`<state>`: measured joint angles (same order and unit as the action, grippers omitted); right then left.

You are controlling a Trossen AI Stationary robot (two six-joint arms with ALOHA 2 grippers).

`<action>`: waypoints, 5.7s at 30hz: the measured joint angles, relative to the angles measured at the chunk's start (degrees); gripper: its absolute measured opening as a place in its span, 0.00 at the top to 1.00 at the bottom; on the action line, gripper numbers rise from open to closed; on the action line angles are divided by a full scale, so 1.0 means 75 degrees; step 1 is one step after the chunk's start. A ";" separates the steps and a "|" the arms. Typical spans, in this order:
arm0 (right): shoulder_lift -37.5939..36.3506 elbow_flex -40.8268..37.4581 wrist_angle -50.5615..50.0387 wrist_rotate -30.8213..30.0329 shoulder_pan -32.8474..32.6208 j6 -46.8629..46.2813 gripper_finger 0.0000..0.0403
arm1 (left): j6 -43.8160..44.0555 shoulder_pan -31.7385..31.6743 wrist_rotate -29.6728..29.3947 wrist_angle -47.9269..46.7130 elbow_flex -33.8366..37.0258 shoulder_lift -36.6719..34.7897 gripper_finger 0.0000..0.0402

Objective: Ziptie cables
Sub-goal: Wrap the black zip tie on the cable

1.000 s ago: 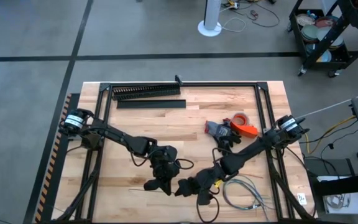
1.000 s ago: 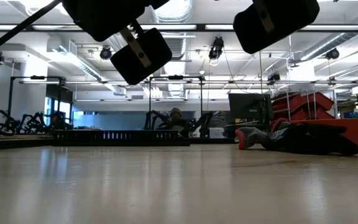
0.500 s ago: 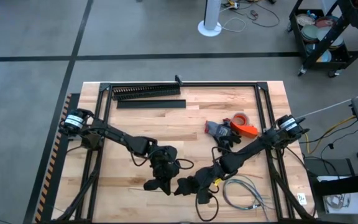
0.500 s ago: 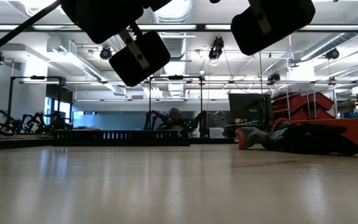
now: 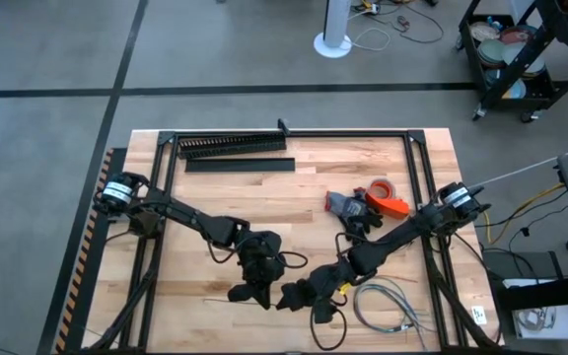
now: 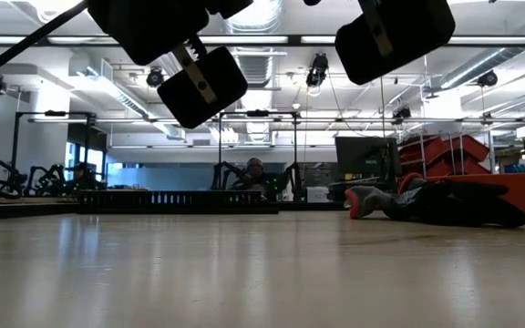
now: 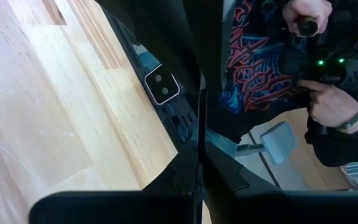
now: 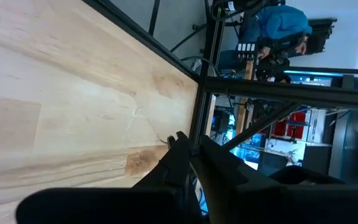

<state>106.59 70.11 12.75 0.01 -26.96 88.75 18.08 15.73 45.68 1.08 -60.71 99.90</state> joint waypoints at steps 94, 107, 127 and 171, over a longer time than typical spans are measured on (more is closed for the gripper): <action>-1.1286 -0.7140 -0.1862 0.2715 -0.0017 -1.0403 1.00 | -0.1477 -0.1186 -0.4956 0.4083 0.0627 0.1060 0.72; -1.3948 -0.7577 -0.2253 0.2263 -0.0020 -1.0323 1.00 | -0.0900 -0.1268 -0.4245 0.4438 0.0778 0.1270 0.75; -1.4001 -0.7901 -0.2231 -0.1206 -0.0015 -1.1852 1.00 | -0.1568 0.0305 -0.5101 0.4764 0.0028 0.0293 0.84; -1.3936 -0.7921 -0.3497 -0.3791 -0.0017 -1.3458 1.00 | -0.3145 0.0182 -0.4143 -0.1062 -0.9305 0.7676 0.75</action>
<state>2.07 10.70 -13.47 -28.42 -27.09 -12.19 -5.51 17.09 14.61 -6.88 -130.50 157.47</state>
